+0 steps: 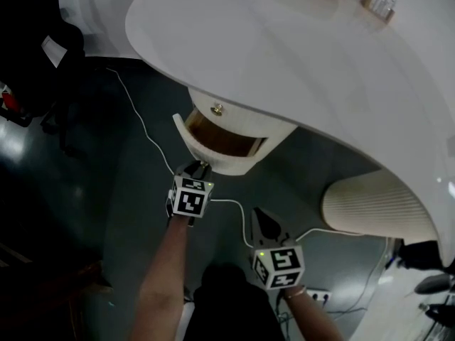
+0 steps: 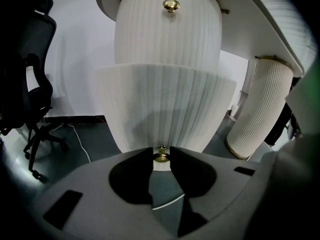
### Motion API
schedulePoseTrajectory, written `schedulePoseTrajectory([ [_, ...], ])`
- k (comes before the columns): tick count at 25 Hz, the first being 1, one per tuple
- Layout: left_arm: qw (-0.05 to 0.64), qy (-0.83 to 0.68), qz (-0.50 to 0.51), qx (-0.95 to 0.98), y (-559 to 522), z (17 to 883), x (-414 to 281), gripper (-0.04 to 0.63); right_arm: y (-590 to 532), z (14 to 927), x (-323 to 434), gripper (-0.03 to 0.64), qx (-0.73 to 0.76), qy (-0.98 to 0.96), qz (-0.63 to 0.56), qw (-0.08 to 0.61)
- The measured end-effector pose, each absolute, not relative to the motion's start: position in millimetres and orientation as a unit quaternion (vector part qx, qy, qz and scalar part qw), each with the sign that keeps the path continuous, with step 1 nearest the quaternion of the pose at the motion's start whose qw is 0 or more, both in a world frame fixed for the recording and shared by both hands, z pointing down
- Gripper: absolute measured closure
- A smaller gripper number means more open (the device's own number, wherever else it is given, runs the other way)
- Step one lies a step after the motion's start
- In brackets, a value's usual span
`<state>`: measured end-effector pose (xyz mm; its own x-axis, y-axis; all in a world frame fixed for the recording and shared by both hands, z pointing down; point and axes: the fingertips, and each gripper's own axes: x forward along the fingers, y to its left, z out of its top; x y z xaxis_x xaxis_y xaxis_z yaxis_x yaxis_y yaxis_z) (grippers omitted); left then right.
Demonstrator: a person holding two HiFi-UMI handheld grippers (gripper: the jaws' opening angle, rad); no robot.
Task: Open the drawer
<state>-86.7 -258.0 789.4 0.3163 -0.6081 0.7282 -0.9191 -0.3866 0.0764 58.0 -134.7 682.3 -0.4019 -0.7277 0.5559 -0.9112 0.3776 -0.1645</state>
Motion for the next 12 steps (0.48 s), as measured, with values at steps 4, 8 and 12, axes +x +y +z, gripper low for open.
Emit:
schedulePoseTrajectory([
  [4, 0.251, -0.494, 0.320, 0.768, -241.9, 791.7, -93.5, 0.491, -125.4, 679.5, 56.5, 0.614, 0.506, -0.804, 0.235, 0.206],
  [8, 0.255, -0.501, 0.323, 0.761, -227.2, 793.6, -101.5, 0.491, -117.2, 672.3, 51.0, 0.614, 0.498, -0.806, 0.237, 0.213],
  [12, 0.268, -0.501, 0.332, 0.753, -211.5, 795.7, -109.4, 0.491, -108.8, 670.7, 46.6, 0.614, 0.497, -0.805, 0.243, 0.215],
])
